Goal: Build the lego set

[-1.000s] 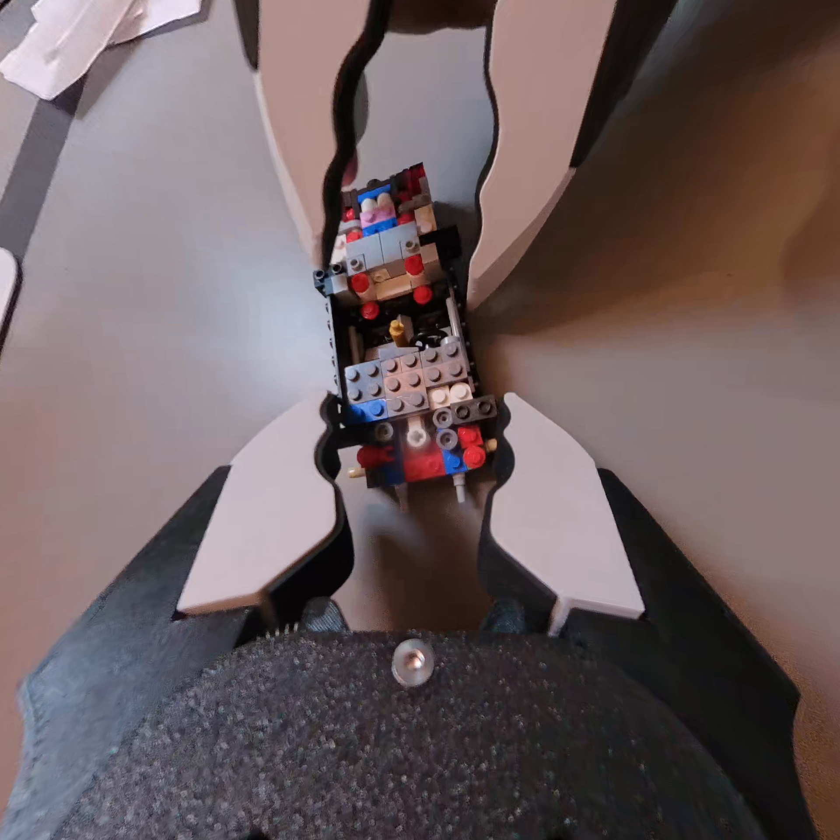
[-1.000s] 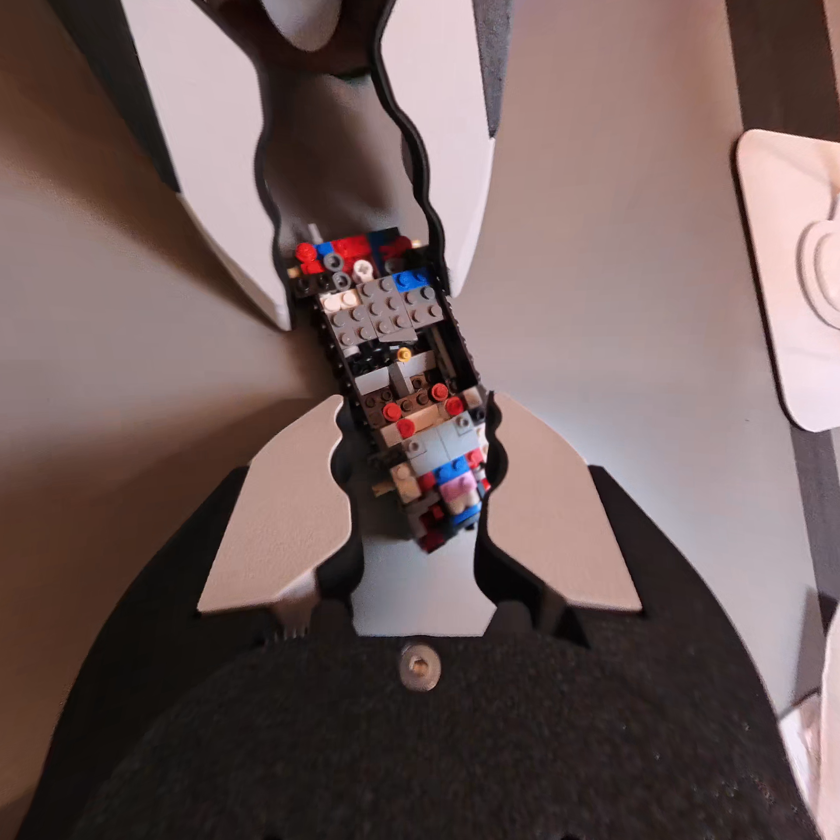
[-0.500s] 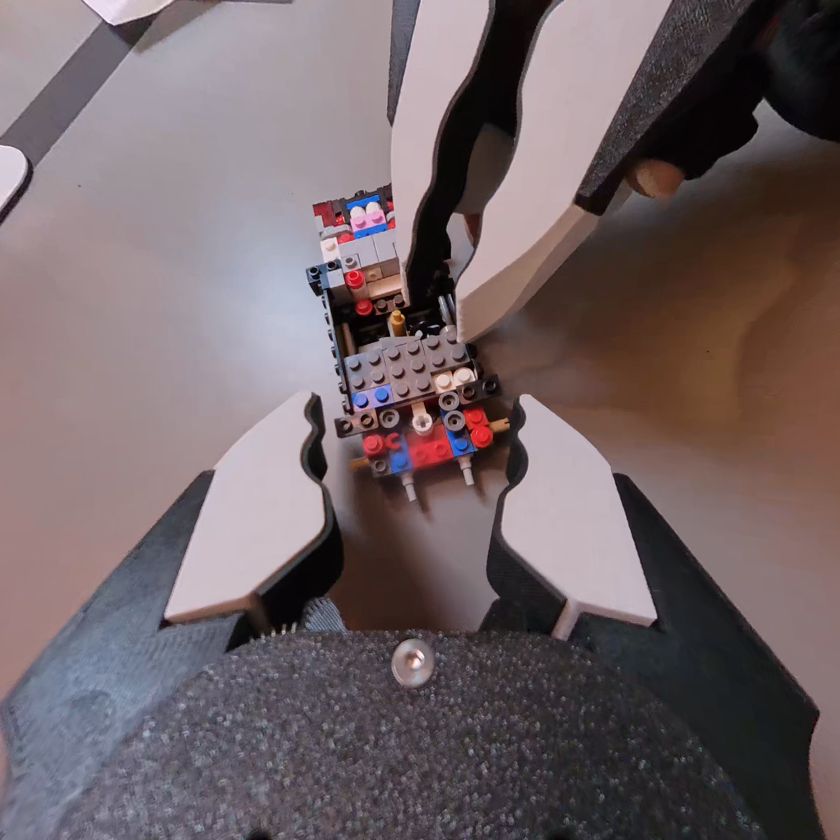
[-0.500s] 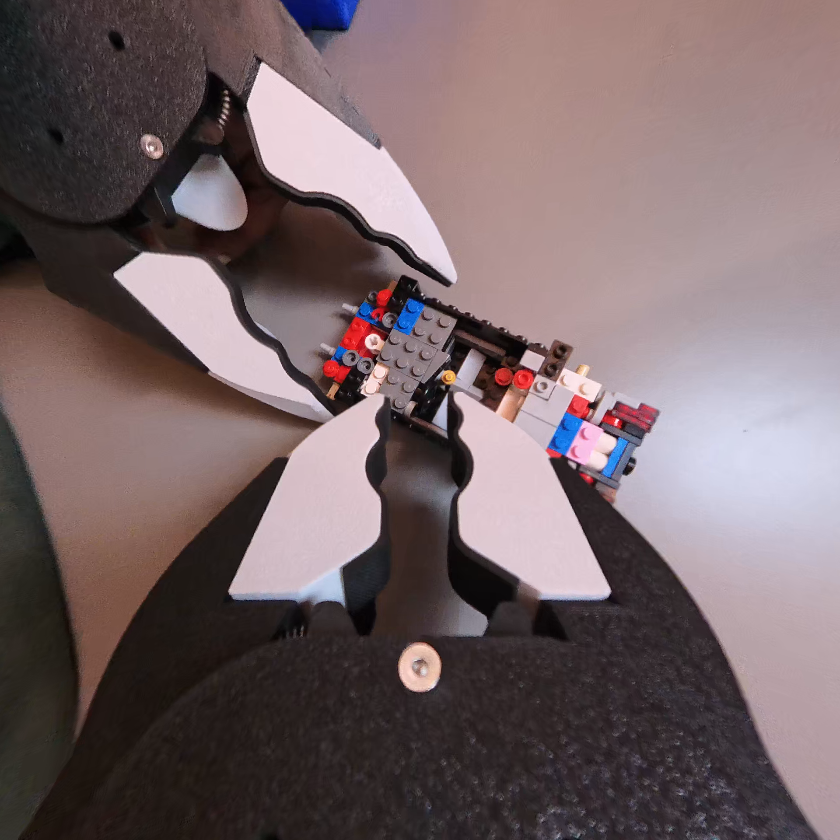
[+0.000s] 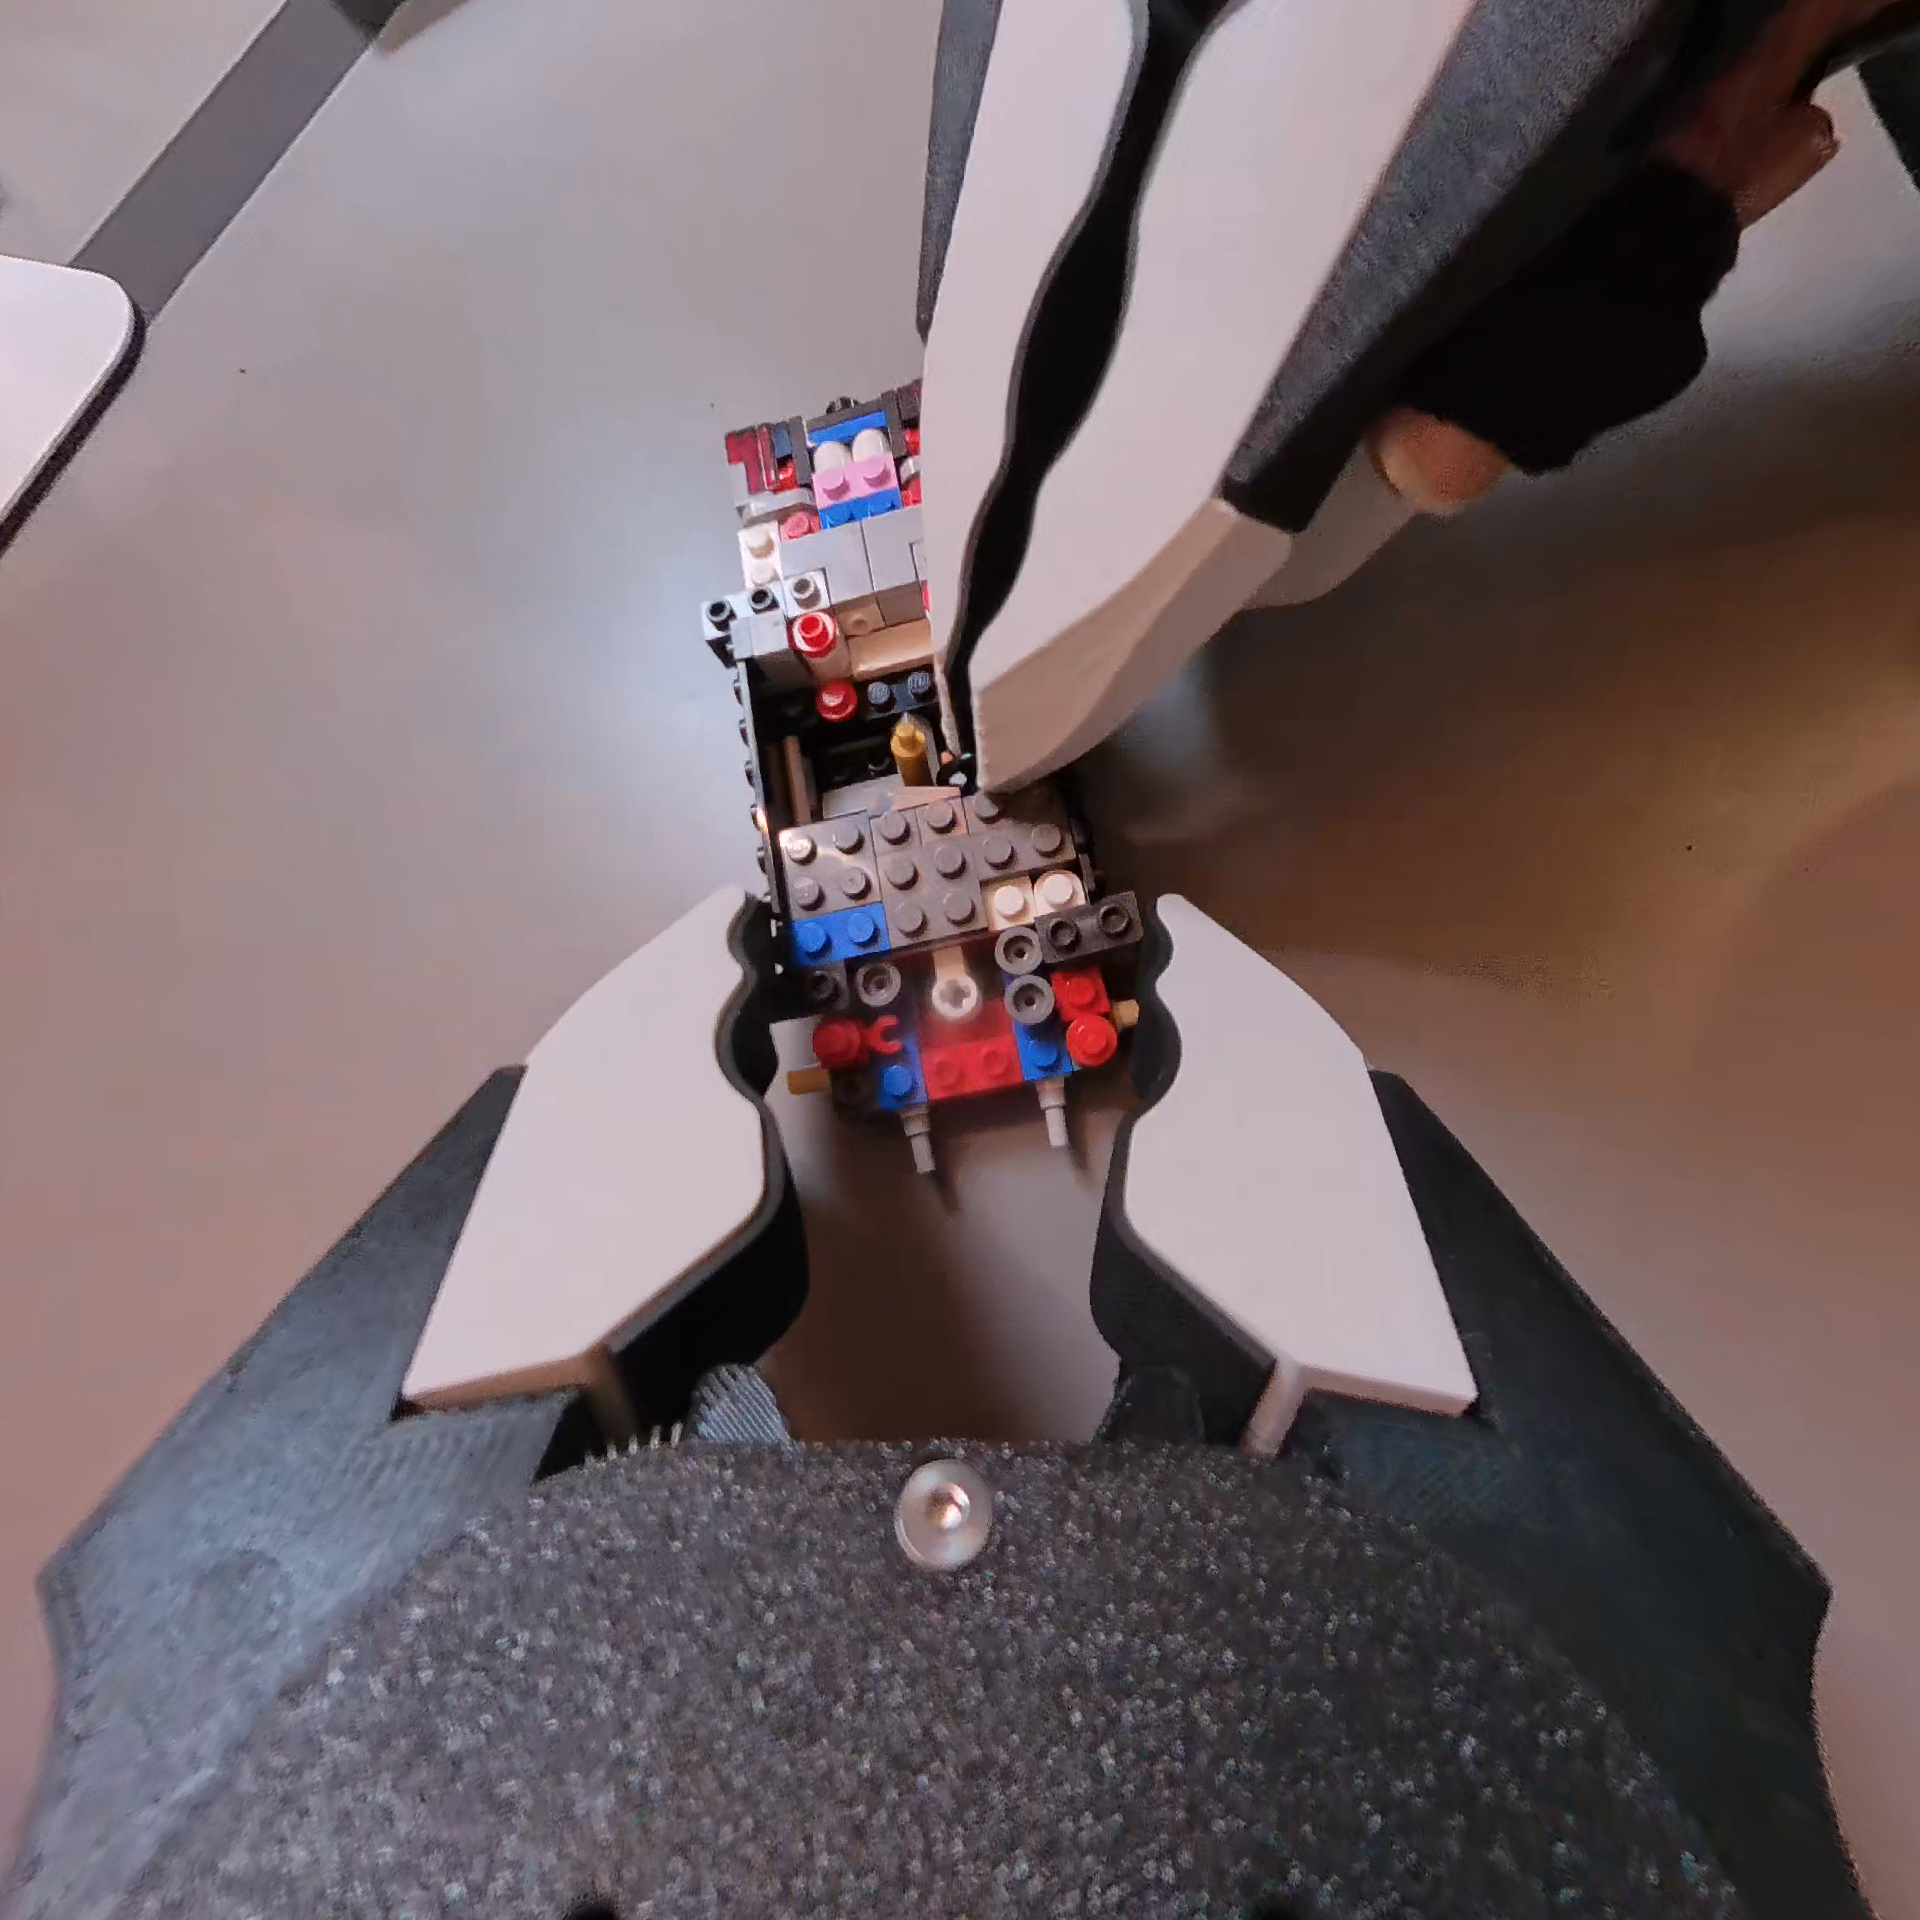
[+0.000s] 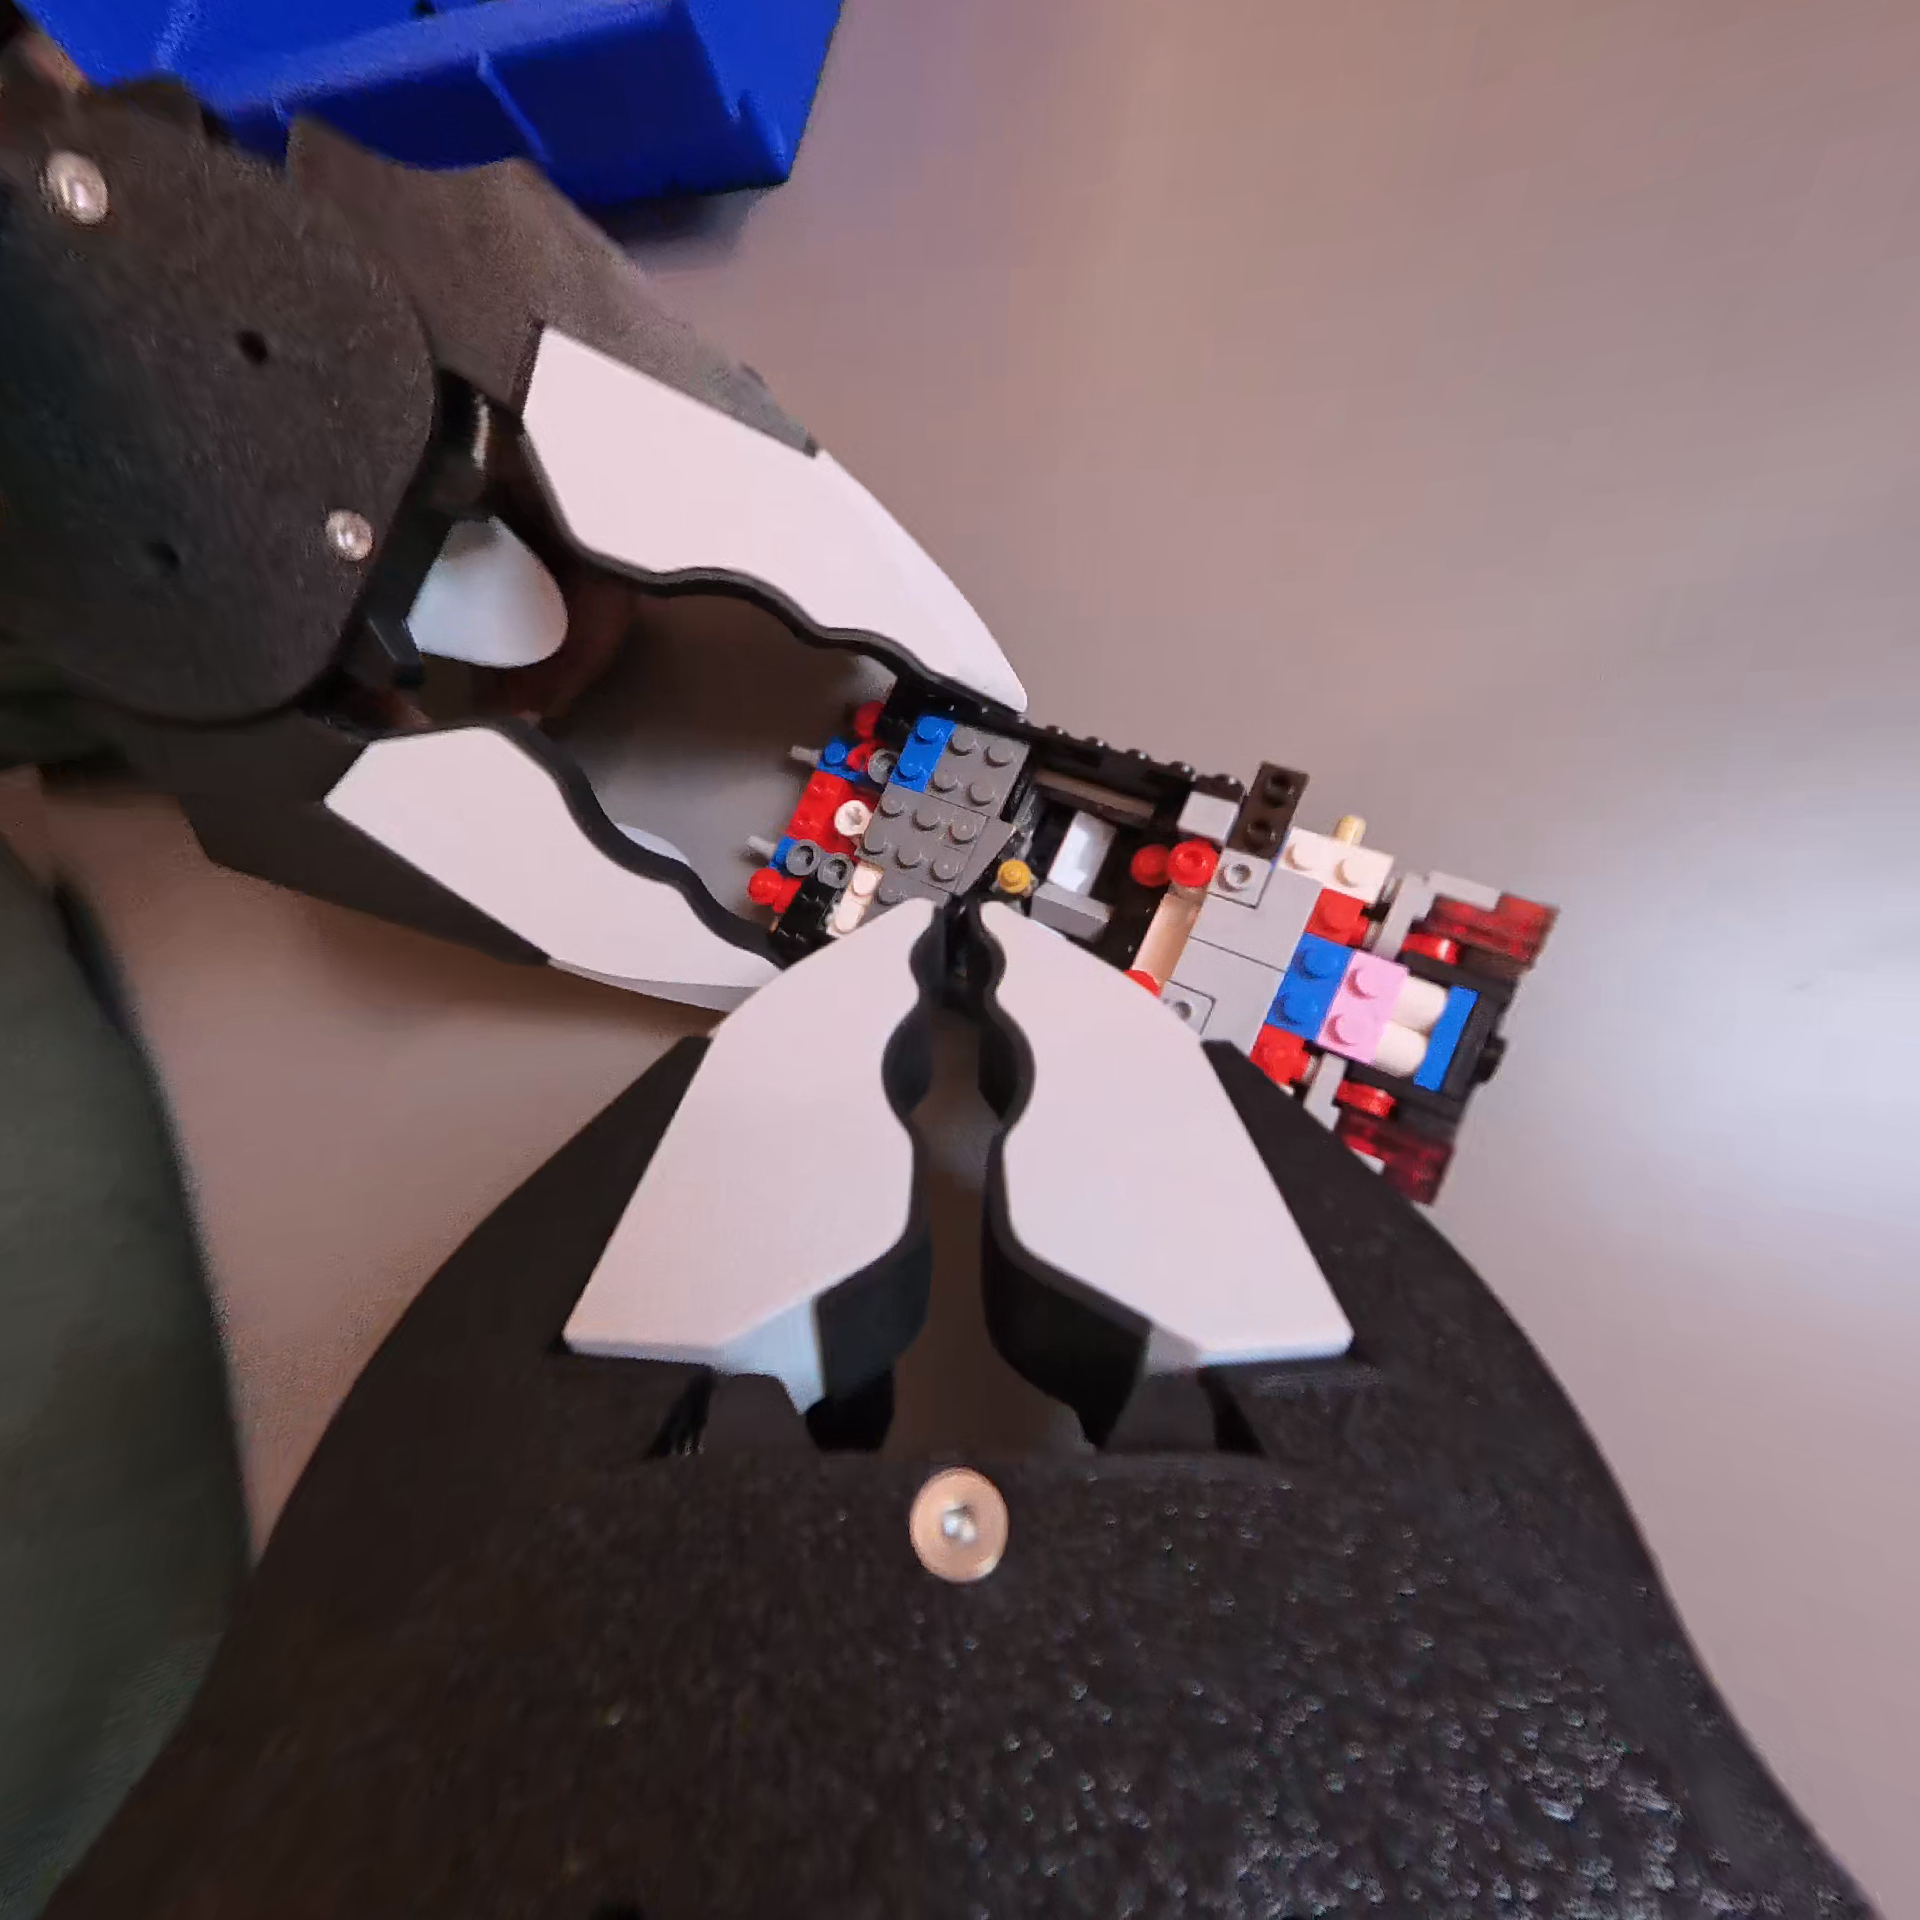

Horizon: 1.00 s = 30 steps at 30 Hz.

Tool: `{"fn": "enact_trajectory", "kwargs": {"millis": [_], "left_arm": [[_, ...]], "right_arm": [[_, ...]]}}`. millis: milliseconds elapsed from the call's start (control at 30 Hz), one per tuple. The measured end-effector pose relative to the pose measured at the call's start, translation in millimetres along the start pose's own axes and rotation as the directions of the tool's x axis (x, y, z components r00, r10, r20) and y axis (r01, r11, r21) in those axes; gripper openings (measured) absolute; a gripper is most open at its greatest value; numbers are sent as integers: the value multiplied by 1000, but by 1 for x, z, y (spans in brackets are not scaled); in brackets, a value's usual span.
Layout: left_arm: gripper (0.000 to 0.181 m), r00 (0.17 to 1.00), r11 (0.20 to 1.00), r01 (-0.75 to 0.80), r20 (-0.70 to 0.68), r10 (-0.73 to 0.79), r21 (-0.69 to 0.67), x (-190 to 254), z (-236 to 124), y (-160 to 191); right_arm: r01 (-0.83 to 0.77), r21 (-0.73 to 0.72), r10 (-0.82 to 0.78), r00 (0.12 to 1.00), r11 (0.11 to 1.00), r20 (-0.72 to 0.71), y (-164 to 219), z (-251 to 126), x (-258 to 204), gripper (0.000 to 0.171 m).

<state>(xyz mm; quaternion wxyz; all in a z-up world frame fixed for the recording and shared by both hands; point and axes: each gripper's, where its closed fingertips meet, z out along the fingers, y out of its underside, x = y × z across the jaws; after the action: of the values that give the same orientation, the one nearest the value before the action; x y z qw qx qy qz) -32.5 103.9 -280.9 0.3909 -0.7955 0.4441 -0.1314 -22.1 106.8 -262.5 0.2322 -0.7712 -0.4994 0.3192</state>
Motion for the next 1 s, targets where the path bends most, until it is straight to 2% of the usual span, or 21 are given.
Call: {"fn": "enact_trajectory", "kwargs": {"millis": [100, 567, 667, 767, 833, 900, 1000], "left_arm": [[67, 1000, 1000, 7, 1, -7, -7, -1, -1, 1], [67, 1000, 999, 17, 15, -17, -45, -5, -4, 5], [67, 1000, 998, 23, 6, -23, -52, -5, -5, 5], [67, 1000, 998, 6, 17, -5, -59, -5, -1, 4], [66, 1000, 998, 24, 3, -24, -61, -4, -1, 3], [67, 1000, 998, 26, -4, -26, -55, -4, -3, 5], [66, 1000, 999, 25, -12, -26, -40, -5, -3, 5]], "right_arm": [[100, 10, -100, 994, 995, -47, -2, 1, 0, 3], [256, 130, -243, 964, 958, -111, -10, 2, -1, 1], [262, 178, -245, 963, 948, -113, -12, 1, -2, 1], [266, 304, -269, 962, 915, -32, -29, -8, -30, 1], [368, 251, -333, 927, 895, -171, -25, -7, -18, 1], [266, 290, -242, 963, 919, -118, -23, -17, -10, 1], [220, 357, -188, 975, 908, -121, -27, -34, 0, 1]]}}
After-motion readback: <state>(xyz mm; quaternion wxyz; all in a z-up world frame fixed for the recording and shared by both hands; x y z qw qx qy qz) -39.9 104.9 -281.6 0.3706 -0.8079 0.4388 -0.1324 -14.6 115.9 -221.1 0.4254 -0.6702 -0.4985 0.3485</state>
